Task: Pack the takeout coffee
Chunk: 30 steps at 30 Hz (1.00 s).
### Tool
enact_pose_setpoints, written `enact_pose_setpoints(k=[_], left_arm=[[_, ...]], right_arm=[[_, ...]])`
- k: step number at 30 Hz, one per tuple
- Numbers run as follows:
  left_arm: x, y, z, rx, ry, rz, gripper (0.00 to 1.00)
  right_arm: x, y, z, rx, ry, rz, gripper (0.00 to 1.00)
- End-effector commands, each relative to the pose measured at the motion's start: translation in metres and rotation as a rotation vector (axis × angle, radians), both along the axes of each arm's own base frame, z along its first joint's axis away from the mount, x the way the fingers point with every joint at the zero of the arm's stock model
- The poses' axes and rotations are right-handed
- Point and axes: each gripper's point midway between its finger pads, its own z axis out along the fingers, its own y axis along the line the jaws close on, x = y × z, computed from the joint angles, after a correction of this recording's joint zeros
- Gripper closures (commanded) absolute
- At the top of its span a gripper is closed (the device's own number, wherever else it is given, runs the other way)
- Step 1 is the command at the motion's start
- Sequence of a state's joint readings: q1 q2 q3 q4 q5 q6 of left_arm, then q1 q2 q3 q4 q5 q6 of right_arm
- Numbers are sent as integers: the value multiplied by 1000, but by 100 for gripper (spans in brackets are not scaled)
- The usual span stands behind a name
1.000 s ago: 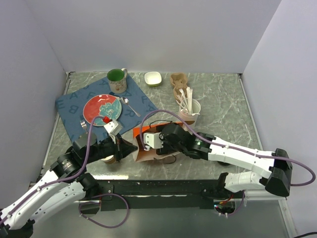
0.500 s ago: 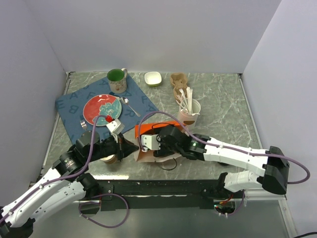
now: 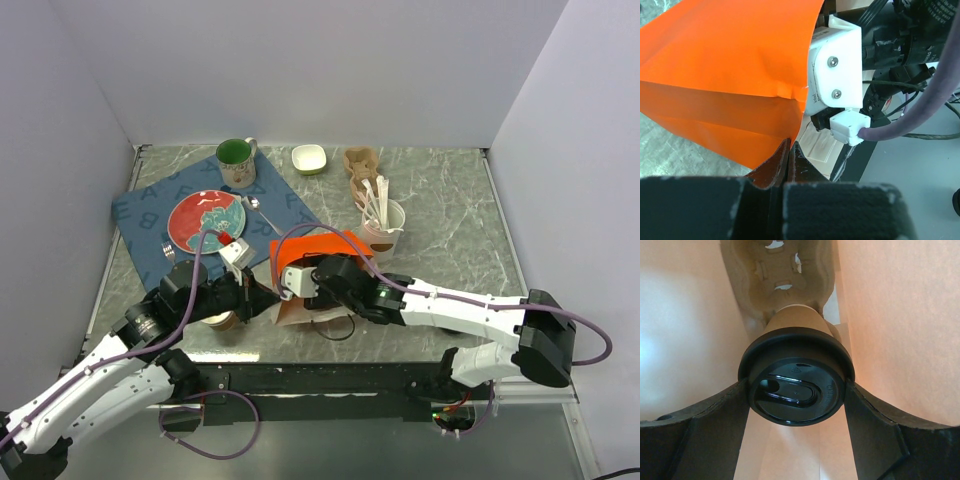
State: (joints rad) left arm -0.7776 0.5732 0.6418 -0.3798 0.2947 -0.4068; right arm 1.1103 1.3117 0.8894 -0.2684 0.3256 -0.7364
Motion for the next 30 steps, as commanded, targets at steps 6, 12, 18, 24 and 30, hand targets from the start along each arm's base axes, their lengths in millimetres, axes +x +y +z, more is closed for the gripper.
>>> enact_pose_setpoints(k=[6,12,18,24,30], left_arm=[[-7,-5,19,-67,-13,-32,99],[-6,-5,19,-66,-16,-33,99],[-4,-5,21,-57,-19,-29,99],[-2,-4,17,-50,-20,-16,99],[2,-3,13,-38,-20,4,99]], right_arm=[[14,-31,6,-9,-61,-107,50],[16,-19,1,5,-42,-103,51],[26,-10,7,4,-63,-134,52],[20,-15,11,2,-49,-115,52],[17,-29,17,-15,-37,-119,52]])
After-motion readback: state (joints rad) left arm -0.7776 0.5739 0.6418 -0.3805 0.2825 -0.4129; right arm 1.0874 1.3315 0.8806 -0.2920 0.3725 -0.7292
